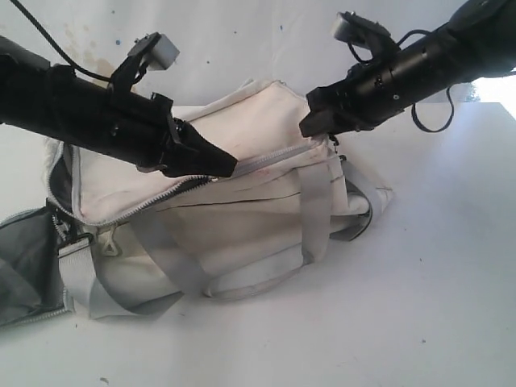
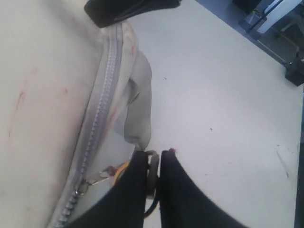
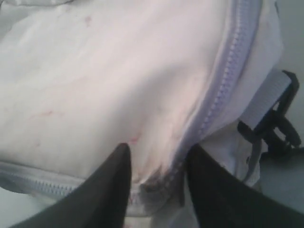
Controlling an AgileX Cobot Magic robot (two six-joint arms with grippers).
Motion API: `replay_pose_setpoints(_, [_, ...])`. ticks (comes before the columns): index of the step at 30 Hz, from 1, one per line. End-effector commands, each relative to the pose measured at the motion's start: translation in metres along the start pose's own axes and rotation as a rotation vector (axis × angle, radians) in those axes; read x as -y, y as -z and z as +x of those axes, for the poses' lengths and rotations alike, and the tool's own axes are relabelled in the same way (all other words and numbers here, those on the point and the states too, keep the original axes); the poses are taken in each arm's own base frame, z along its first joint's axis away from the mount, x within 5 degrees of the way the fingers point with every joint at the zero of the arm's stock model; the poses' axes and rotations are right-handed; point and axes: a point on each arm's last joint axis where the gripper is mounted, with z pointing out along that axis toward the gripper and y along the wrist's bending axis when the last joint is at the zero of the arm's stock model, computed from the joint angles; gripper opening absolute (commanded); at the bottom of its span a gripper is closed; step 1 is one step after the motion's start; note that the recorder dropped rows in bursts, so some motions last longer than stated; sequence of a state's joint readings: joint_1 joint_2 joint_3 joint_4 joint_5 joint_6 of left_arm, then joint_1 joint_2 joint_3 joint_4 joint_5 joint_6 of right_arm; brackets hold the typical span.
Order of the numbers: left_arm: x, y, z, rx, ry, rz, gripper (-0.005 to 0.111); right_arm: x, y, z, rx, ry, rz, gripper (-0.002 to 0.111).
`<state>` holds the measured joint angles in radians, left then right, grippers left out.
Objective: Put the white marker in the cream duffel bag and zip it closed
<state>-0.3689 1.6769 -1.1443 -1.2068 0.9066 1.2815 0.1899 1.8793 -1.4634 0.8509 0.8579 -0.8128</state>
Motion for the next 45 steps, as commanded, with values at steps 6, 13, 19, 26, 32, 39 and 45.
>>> replay_pose_setpoints(6, [0.0,0.001,0.001,-0.036,-0.016,-0.023,0.0,-0.04,0.029,0.002,-0.062,0.564,-0.164,0.056])
replay_pose_setpoints(13, [-0.001,0.001,0.001,-0.033,-0.017,-0.031,0.0,-0.042,0.028,0.002,-0.063,0.633,-0.153,0.056])
replay_pose_setpoints(19, [0.002,0.001,0.002,-0.044,-0.017,-0.006,0.0,-0.012,0.029,-0.007,-0.029,0.268,0.19,0.061])
replay_pose_setpoints(26, [0.0,0.001,0.002,-0.036,-0.018,-0.027,0.0,-0.026,0.033,0.001,-0.127,0.283,0.12,0.065])
replay_pose_setpoints(32, [-0.002,0.001,0.001,-0.029,-0.018,-0.049,0.0,-0.061,0.024,0.01,-0.217,0.614,-0.097,0.065])
replay_pose_setpoints(39, [0.0,0.001,0.002,-0.04,-0.02,-0.025,0.0,-0.098,0.006,0.007,-0.146,0.87,-0.173,0.065])
replay_pose_setpoints(45, [-0.002,0.003,0.004,-0.064,-0.032,-0.027,0.0,-0.112,-0.002,0.004,-0.108,0.92,-0.152,0.065])
